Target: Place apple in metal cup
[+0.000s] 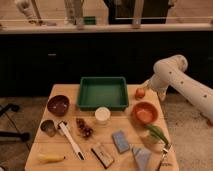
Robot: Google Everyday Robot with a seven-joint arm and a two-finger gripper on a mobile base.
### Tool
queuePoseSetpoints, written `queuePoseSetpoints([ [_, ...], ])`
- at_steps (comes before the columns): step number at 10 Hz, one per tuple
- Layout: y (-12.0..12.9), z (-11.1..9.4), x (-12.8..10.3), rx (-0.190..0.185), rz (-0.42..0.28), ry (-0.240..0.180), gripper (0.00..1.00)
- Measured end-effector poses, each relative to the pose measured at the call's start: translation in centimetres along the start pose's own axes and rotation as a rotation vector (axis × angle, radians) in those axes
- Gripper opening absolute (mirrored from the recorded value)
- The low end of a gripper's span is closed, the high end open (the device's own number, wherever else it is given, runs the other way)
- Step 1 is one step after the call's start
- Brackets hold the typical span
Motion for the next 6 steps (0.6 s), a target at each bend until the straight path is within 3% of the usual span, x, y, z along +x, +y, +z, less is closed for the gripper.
queuePoseSetpoints([
  [1, 0.0, 0.3, 0.3, 0.036, -0.031, 0.081, 0.80],
  [2, -0.3, 0.6, 0.6, 0.065, -0.058, 0.132, 0.80],
  [4, -0.6, 1.9, 1.0, 0.097, -0.127, 0.143, 0.80],
  [6, -0.4, 3.2, 1.7, 0.093, -0.166, 0.139, 0.80],
])
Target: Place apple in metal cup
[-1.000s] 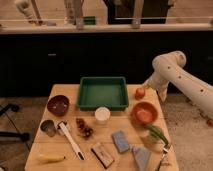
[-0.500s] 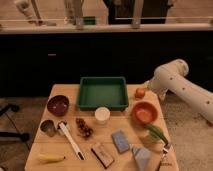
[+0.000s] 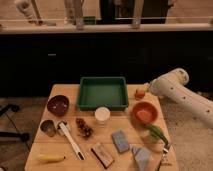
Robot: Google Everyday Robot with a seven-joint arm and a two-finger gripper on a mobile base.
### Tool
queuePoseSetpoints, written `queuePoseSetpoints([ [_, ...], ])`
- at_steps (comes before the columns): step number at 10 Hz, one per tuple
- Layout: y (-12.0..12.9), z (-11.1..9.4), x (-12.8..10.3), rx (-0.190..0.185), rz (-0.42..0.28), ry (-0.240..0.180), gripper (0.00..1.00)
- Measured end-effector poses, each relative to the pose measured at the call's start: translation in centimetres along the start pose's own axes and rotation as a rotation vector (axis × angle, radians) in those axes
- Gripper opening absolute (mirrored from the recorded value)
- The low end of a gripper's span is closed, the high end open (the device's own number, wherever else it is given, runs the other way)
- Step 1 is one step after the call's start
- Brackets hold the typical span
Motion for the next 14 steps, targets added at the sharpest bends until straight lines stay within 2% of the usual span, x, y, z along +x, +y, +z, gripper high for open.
queuePoseSetpoints([
  [2, -0.7, 1.9, 0.9, -0.001, -0.046, -0.014, 0.80],
  [7, -1.2, 4.9, 2.6, -0.004, -0.126, -0.070, 0.80],
  [14, -3.0, 9.5, 3.3, -0.052, -0.195, -0.160, 0.80],
])
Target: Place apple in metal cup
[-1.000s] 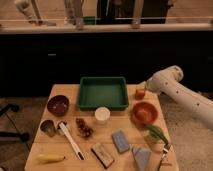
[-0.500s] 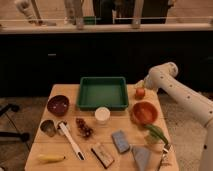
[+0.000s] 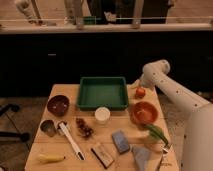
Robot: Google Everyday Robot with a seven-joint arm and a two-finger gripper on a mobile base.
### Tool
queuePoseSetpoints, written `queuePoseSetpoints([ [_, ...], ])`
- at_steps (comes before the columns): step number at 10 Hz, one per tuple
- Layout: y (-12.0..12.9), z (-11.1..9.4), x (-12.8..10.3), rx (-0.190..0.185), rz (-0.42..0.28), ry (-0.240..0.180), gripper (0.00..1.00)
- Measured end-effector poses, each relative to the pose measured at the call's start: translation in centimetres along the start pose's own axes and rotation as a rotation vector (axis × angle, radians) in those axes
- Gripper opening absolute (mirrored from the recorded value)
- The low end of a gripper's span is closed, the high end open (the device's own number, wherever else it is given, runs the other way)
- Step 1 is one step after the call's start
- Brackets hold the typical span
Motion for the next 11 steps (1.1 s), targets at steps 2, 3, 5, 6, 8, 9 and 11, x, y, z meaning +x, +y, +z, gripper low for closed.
queuePoseSetpoints([
  [2, -0.8, 1.0, 0.3, -0.004, -0.014, -0.025, 0.80],
  [3, -0.6, 1.6, 0.4, -0.014, -0.015, -0.038, 0.80],
  [5, 0.0, 2.6, 0.4, -0.031, -0.008, -0.064, 0.80],
  [6, 0.2, 2.9, 0.4, -0.035, -0.006, -0.073, 0.80],
  [8, 0.7, 3.4, 0.3, -0.046, -0.001, -0.091, 0.80],
  [9, 0.9, 3.6, 0.3, -0.050, 0.002, -0.099, 0.80],
  [11, 1.2, 4.1, 0.2, -0.057, 0.006, -0.121, 0.80],
])
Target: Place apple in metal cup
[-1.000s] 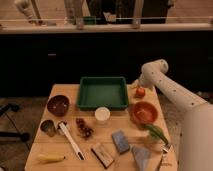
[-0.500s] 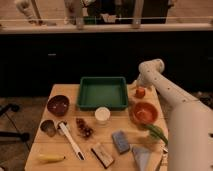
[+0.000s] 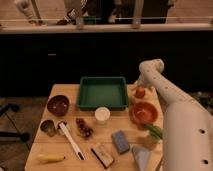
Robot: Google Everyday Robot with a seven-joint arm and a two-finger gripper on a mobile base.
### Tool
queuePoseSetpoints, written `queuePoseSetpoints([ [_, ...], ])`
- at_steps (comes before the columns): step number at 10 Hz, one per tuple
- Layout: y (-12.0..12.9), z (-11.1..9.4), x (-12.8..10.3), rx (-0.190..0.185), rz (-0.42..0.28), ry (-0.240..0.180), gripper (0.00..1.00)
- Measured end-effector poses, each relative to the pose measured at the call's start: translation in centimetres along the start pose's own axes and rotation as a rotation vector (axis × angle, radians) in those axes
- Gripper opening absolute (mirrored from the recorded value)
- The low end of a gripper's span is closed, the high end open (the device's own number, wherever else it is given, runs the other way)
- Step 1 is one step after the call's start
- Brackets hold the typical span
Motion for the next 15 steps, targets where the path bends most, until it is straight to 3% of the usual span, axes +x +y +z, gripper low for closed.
queuePoseSetpoints([
  [4, -0.1, 0.8, -0.2, -0.008, -0.011, -0.039, 0.78],
  [5, -0.3, 0.9, -0.2, -0.003, -0.014, -0.044, 0.72],
  [9, -0.5, 0.6, -0.3, 0.018, -0.017, -0.048, 0.32],
  [12, 0.0, -0.1, -0.5, 0.002, 0.002, -0.046, 0.04],
  [15, 0.5, -2.0, -0.7, -0.003, 0.036, -0.029, 0.00],
])
